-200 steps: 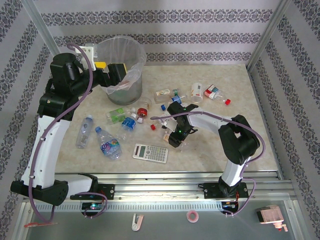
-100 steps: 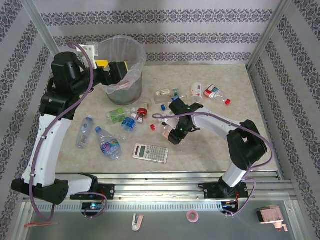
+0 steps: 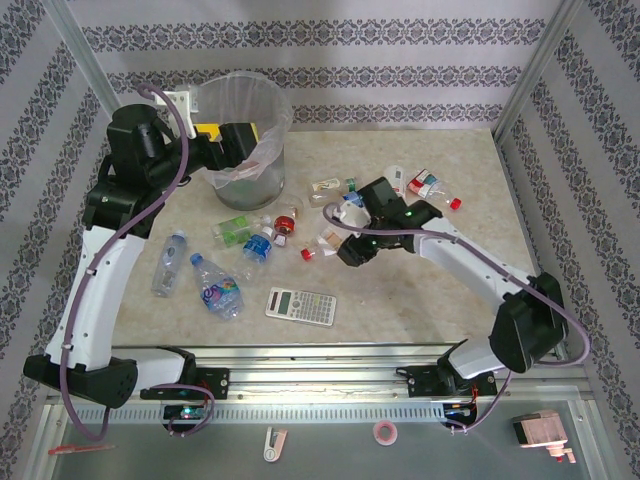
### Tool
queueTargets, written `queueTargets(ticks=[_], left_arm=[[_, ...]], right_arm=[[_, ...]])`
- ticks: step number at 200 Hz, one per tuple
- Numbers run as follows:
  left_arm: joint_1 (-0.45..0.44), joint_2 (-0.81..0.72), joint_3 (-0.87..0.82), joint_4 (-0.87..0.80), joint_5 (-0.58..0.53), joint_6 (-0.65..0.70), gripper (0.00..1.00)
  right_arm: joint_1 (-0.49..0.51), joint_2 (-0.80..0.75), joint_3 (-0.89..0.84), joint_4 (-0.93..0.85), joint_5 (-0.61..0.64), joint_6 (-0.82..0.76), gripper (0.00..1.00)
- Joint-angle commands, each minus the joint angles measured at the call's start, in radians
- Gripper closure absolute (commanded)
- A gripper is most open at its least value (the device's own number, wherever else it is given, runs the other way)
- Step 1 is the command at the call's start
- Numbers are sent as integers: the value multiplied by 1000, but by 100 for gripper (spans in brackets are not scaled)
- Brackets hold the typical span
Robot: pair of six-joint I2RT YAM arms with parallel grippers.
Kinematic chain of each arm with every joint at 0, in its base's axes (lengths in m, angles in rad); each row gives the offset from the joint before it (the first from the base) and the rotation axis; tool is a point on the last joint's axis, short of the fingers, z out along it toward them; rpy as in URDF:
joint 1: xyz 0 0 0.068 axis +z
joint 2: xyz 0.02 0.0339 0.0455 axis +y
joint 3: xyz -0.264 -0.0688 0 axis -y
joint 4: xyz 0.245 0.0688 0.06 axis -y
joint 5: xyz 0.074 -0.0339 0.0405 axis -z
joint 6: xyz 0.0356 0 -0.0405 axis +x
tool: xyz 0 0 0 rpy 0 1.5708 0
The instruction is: Throw the plastic bottles in the bin
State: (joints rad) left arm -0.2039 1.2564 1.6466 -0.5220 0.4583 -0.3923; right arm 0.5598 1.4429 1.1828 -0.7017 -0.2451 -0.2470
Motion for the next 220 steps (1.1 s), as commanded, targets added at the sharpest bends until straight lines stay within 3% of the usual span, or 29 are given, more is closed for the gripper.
queueTargets(ticks=[1, 102, 220], left_arm=[[-22, 13, -32, 76, 24, -63, 0], [-264, 179, -48, 155, -21, -145, 0], [-330, 285, -57, 276, 35, -254, 1]], right_arm=[[-16, -64, 26, 66, -3, 42, 62], [-49, -157, 51, 193, 35, 162, 65], [-52, -206, 41, 292, -76, 254, 65]])
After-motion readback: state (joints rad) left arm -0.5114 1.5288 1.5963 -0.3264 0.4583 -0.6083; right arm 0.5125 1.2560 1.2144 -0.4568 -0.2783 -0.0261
